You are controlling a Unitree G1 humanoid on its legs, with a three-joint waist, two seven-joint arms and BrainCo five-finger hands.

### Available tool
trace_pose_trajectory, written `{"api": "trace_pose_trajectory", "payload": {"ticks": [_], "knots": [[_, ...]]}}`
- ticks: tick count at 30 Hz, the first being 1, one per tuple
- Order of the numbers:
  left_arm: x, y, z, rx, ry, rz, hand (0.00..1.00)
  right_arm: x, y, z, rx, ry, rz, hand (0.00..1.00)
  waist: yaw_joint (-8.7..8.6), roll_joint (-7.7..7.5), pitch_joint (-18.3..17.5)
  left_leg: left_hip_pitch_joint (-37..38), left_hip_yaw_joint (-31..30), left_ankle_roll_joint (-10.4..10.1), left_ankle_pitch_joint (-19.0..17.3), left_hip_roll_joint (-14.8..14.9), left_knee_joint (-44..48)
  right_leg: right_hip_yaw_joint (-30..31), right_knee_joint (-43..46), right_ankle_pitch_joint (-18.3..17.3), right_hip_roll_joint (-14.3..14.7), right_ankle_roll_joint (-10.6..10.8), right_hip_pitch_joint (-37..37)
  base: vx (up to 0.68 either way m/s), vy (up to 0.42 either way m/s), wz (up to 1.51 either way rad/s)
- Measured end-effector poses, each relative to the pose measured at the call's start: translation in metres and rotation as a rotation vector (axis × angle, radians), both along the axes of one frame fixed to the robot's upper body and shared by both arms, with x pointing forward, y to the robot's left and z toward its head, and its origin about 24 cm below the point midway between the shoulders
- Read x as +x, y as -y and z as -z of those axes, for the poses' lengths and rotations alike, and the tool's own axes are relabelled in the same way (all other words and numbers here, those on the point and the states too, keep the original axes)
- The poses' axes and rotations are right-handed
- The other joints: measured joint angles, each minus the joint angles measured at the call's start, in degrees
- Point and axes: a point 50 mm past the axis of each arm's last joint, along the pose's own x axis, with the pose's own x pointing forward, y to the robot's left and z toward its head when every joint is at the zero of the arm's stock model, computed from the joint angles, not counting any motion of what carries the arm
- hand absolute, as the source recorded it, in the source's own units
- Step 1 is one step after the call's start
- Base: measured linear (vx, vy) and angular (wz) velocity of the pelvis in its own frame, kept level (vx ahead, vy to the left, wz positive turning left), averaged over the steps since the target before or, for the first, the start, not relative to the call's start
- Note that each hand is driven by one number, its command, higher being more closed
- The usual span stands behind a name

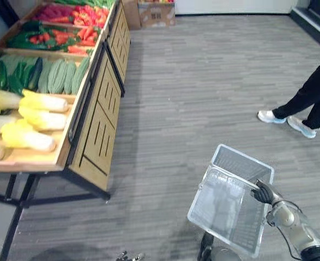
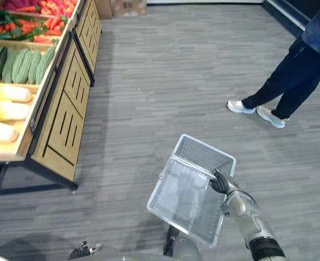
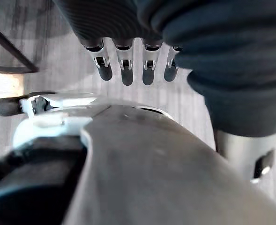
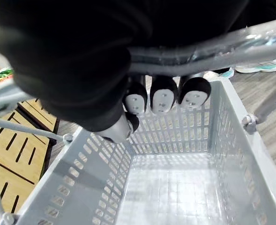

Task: Pick vegetable in the basket

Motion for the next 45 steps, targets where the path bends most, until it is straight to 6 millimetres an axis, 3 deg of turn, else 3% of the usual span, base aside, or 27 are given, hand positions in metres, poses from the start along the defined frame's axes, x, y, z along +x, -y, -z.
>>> {"api": "trace_pose_trajectory", "payload": {"ticks": [3,6,7,8,9,10,11,13,15,17,19,21,22,23,24,25,27,28,31,33,36,38,40,41,42,43,45], "knots": [[0.009,0.000,-0.003,0.006,0.042,0.006,0.00,-0.001,0.005,0.000,-0.021,-0.007,0.005,1.00,1.52,-0.31,0.19,-7.57,1.64,-0.04,-5.94,-3.37,0.47,0.68,-3.32,-0.41,-0.09,-0.50,5.59,0.41,-0.114,-0.17],[0.014,0.001,-0.004,0.007,0.055,0.014,0.00,0.000,0.005,-0.001,-0.019,-0.002,0.011,1.00,1.87,-0.74,0.69,-11.95,6.39,-0.24,-7.63,-6.89,-13.04,0.32,-4.49,-2.73,-1.86,2.97,8.54,0.31,0.065,-0.08],[0.012,0.002,-0.003,0.004,0.044,0.015,0.00,-0.005,0.008,0.002,-0.016,-0.012,0.027,1.00,1.68,-0.42,0.57,-11.00,7.46,-0.41,-4.61,-10.94,-29.86,-0.47,-4.79,-4.30,-2.89,5.19,10.17,0.33,0.186,0.12],[0.010,0.004,-0.003,0.000,0.040,0.014,0.00,-0.008,0.011,0.002,-0.015,-0.014,0.039,1.00,1.82,0.23,0.29,-10.19,7.07,-1.21,-1.08,-12.40,-37.25,-0.86,-5.14,-4.89,-2.69,5.96,10.77,0.42,0.254,0.01],[0.003,0.008,-0.001,-0.012,0.024,0.007,0.00,-0.010,0.017,0.001,-0.016,-0.013,0.059,1.00,2.37,3.01,-0.20,-9.45,4.08,0.47,7.32,-12.90,-47.15,-0.64,-5.71,-6.22,-0.65,7.24,11.97,0.36,0.215,0.00],[0.003,0.007,0.000,-0.010,0.017,0.007,0.00,-0.010,0.013,0.005,0.007,-0.016,0.072,1.00,2.51,2.68,-0.33,-9.27,4.01,3.16,7.11,-14.15,-47.20,-0.37,-6.14,-6.77,-1.11,7.12,12.63,0.42,0.230,0.29],[0.007,0.000,-0.002,0.009,0.030,0.010,0.00,-0.010,0.004,0.007,0.025,-0.017,0.050,1.00,2.28,0.12,0.29,-9.82,4.04,3.02,5.85,-16.72,-47.32,0.48,-6.56,-7.20,-2.98,7.10,12.55,0.32,0.163,0.43],[0.011,-0.001,-0.004,0.012,0.046,-0.010,0.00,-0.007,0.000,0.008,0.039,-0.010,0.046,1.00,3.42,-1.42,0.97,-10.74,4.49,4.48,3.19,-18.32,-44.53,1.12,-7.83,-6.78,-4.49,8.04,13.65,0.26,0.121,0.29],[0.005,-0.003,-0.003,0.018,0.030,-0.016,0.00,-0.002,-0.010,0.008,0.047,-0.010,0.006,1.00,4.82,-1.90,1.04,-10.02,6.64,6.51,1.20,-18.57,-41.50,2.97,-7.89,-4.68,-5.70,10.67,15.13,0.27,0.098,-0.05],[-0.001,-0.005,-0.002,0.027,0.010,-0.019,0.00,0.000,-0.023,0.010,0.068,-0.007,-0.034,1.00,4.95,-3.05,1.09,-7.91,7.88,6.80,0.21,-19.17,-42.51,3.99,-7.50,-3.05,-6.58,11.67,16.21,0.25,0.076,-0.09],[-0.004,-0.005,-0.001,0.032,-0.008,-0.023,0.00,-0.001,-0.030,0.014,0.099,-0.011,-0.036,1.00,4.91,-3.70,0.90,-5.18,8.00,6.88,-0.46,-19.87,-45.85,4.40,-0.46,-2.89,-7.59,12.09,13.76,0.17,0.100,-0.05],[-0.013,-0.011,-0.001,0.055,-0.035,-0.008,0.00,-0.004,-0.042,0.021,0.141,-0.025,-0.034,1.00,4.62,-4.63,0.48,0.30,9.24,7.26,-0.66,-20.20,-50.75,6.85,21.36,-2.10,-11.27,13.68,5.51,0.18,0.127,0.04],[-0.016,-0.021,-0.004,0.086,-0.043,0.018,0.00,-0.007,-0.048,0.027,0.160,-0.041,-0.030,1.00,4.50,-6.99,0.41,3.40,9.14,8.08,-1.30,-21.67,-51.75,10.04,33.75,3.71,-13.98,15.91,0.41,0.31,0.138,0.17],[-0.016,-0.026,-0.005,0.099,-0.044,0.029,0.00,-0.005,-0.049,0.026,0.161,-0.027,-0.021,1.00,4.63,-7.61,0.37,4.95,8.75,8.51,-1.88,-22.06,-51.90,11.77,38.62,9.14,-14.53,16.12,-1.79,0.37,0.123,0.47],[-0.014,-0.031,-0.007,0.113,-0.043,0.050,0.00,-0.001,-0.046,0.023,0.160,-0.003,0.000,1.00,4.12,-7.43,0.44,7.27,5.75,9.52,-2.91,-21.90,-51.75,13.67,45.08,19.60,-14.12,13.07,-4.59,0.41,0.119,0.97],[-0.009,-0.034,-0.009,0.128,-0.028,0.066,0.00,0.000,-0.044,0.024,0.157,-0.011,0.009,1.00,3.02,-8.08,0.34,9.71,2.04,10.05,-4.18,-21.72,-51.50,13.71,55.09,14.49,-13.10,12.25,-8.72,0.37,0.078,1.16],[-0.005,-0.035,-0.010,0.132,-0.014,0.069,0.00,-0.001,-0.041,0.022,0.161,0.009,0.028,1.00,1.91,-7.77,0.26,11.58,-0.64,10.37,-5.05,-21.34,-51.61,11.50,58.62,10.59,-12.70,8.91,-11.08,0.31,0.039,1.04],[-0.002,-0.035,-0.011,0.131,-0.007,0.066,0.00,0.000,-0.037,0.018,0.163,0.036,0.053,1.00,0.98,-7.23,0.26,12.82,-3.68,10.52,-5.91,-21.35,-51.66,8.80,57.34,8.04,-12.43,6.56,-12.62,0.38,0.027,1.36],[0.005,-0.031,-0.011,0.121,0.012,0.068,0.00,-0.012,-0.028,0.022,0.156,0.008,0.078,1.00,-0.02,-6.89,0.27,15.32,-10.06,10.16,-7.02,-22.18,-51.49,5.30,43.45,4.03,-11.74,6.13,-14.67,0.45,-0.012,1.22],[0.012,-0.030,-0.012,0.119,0.030,0.070,0.00,-0.022,-0.027,0.029,0.159,-0.032,0.085,1.00,-0.18,-6.02,0.42,15.41,-15.18,8.75,-7.95,-22.23,-51.01,9.61,22.99,3.91,-7.85,5.97,-14.49,0.46,-0.108,1.32],[0.019,-0.033,-0.014,0.126,0.049,0.060,0.00,-0.026,-0.018,0.030,0.154,-0.038,0.124,1.00,0.05,-5.03,1.06,15.67,-19.58,6.60,-10.66,-21.65,-47.80,18.24,6.90,4.42,-5.16,6.54,-13.86,0.46,-0.185,1.12],[0.017,-0.034,-0.014,0.128,0.046,0.052,0.00,-0.027,-0.011,0.028,0.152,-0.026,0.151,1.00,0.04,-4.78,1.44,16.50,-22.03,5.42,-13.42,-21.35,-45.44,21.81,1.00,4.90,-5.20,7.47,-13.39,0.49,-0.285,0.94],[0.018,-0.033,-0.014,0.127,0.049,0.053,0.00,-0.027,-0.007,0.027,0.152,-0.016,0.171,1.00,-0.03,-5.39,1.84,17.68,-24.87,4.30,-17.32,-20.82,-43.27,24.35,-2.50,5.35,-5.50,8.18,-12.56,0.51,-0.415,0.92],[0.017,-0.035,-0.014,0.130,0.047,0.051,0.00,-0.030,-0.007,0.028,0.154,-0.024,0.175,1.00,-0.03,-6.47,1.73,17.93,-26.17,3.44,-19.11,-20.66,-42.28,25.24,-3.33,5.33,-5.84,8.18,-12.02,0.60,-0.663,1.31],[0.022,-0.038,-0.015,0.136,0.053,0.041,0.00,-0.035,-0.005,0.032,0.160,-0.037,0.197,1.00,-0.46,-7.48,2.41,18.04,-28.59,1.72,-21.95,-19.56,-39.93,25.29,-1.16,8.63,-6.00,13.02,-10.97,0.57,-0.658,1.28],[0.026,-0.028,-0.013,0.111,0.059,0.041,0.00,-0.034,0.001,0.030,0.157,-0.031,0.225,1.00,-0.55,-5.74,2.62,17.53,-29.39,1.30,-22.20,-17.68,-38.76,23.34,1.81,5.63,-4.20,11.23,-11.30,0.52,-0.608,1.27],[0.024,-0.015,-0.008,0.068,0.055,0.035,0.00,-0.032,0.005,0.029,0.148,-0.032,0.240,1.00,-0.77,-4.89,2.43,15.38,-30.88,0.26,-18.43,-14.89,-35.70,18.31,11.39,-0.38,-3.16,8.41,-13.28,0.41,-0.425,0.92]]}}
